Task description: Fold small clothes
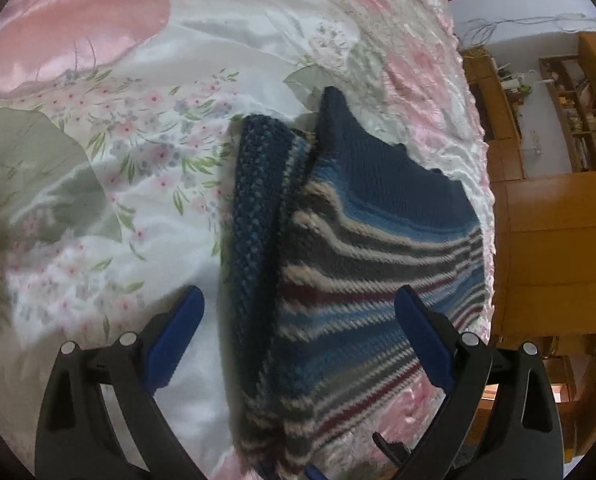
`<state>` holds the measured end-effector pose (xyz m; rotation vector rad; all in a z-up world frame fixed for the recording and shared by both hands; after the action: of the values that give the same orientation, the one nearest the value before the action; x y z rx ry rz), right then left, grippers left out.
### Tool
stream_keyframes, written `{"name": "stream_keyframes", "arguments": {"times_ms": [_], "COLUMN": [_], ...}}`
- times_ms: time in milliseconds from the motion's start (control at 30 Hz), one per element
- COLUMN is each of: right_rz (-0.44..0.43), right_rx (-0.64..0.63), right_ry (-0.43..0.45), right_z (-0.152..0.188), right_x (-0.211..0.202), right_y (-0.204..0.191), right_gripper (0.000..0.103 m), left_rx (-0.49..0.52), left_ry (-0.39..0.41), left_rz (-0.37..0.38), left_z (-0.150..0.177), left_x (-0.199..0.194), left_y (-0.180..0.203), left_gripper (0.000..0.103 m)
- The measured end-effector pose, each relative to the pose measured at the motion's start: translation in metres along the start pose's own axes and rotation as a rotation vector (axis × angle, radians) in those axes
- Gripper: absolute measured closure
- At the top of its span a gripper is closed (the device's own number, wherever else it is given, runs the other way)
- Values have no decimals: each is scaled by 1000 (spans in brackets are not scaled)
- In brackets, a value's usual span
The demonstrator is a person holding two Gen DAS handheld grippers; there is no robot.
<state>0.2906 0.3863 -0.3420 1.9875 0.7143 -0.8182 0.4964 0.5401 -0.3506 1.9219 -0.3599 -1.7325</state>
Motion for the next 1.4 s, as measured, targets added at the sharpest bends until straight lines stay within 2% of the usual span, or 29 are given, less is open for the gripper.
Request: {"name": "stream_keyframes", "arguments": {"times_ms": [100,300,400,467,500,567,600,633,733,833,967,1133,1400], "right_rz": [51,129,135,118,107,93,89,82,54,51,47,35,-5], "right_rx": [-37,-40,-10,12,25,39,48,61,103,121,160,210,367], "right_ry": [1,-9,-9,-4,-5,-4,-3,-1,20,54,90,123,179], "right_z": [-7,-27,-35,-35,-34,-31,-30,-29,-27,-24,-22,-15,17], "right_x": [9,34,43,46,48,47,45,45,38,25,5,-19,-46], "right_y": [-9,-6,-1,3,5,6,6,7,16,25,42,63,108], "right_gripper": [43,44,46,51,58,65,78,89,91,92,92,92,92], "left_rx": [6,-10,-20,7,17,36,34,27,31,46,65,107,143], "left_ry": [-20,-6,-7,-5,-9,-18,-22,-26,-24,-7,21,28,40], "left_rz": [3,-6,-4,-16,-26,-52,-58,-66,-89,-108,-139,-226,-319], "left_z": [-5,-27,-36,-38,-38,-36,-36,-36,-34,-33,-32,-32,-29], "left_x": [9,21,25,26,27,28,28,28,24,16,-2,-16,-23], "left_y": [1,2,2,7,8,8,7,5,6,17,39,76,138], "left_gripper": [8,8,9,9,12,31,38,60,77,82,83,83,83]}}
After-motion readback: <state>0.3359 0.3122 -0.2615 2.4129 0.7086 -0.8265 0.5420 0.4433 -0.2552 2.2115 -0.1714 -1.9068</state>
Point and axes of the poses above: each gripper's, at about its wrist camera, not at the fingertips, and x roughly the way its jaws point, y to its right, z to its underside, the point moved 2 cm from there along x, roughly the way its jaws point, and after that the axes turned 8 degrees about -z, right-handed, at the moved point
